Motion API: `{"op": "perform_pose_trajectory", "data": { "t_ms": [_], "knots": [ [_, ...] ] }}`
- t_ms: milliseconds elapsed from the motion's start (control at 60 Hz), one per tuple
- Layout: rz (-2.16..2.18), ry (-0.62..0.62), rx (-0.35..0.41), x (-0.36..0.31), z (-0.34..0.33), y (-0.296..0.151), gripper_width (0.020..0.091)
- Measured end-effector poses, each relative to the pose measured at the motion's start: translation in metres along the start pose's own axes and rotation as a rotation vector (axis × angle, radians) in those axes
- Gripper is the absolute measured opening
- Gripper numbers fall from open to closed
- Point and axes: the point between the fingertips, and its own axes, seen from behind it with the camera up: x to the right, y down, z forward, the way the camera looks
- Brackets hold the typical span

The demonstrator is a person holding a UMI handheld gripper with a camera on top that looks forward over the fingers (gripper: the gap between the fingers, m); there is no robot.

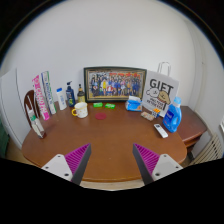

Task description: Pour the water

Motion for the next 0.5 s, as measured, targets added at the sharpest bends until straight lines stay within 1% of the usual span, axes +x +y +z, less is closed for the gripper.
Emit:
{"op": "perform_pose_trajectory", "data": {
  "t_ms": [150,283,400,500],
  "knots": [
    [0.003,-0.001,-0.025,-0.013,-0.001,0.015,0.0857],
    [-0.009,-0.019,-0.033,-0.045,-0.001,0.025,0.0857],
    [-0.029,-0.044,-0.028,-0.086,0.000,0.028,0.0859],
    [-0.032,-0.079,-0.019,-0.136,0.001,0.031,0.0859]
  ]
}}
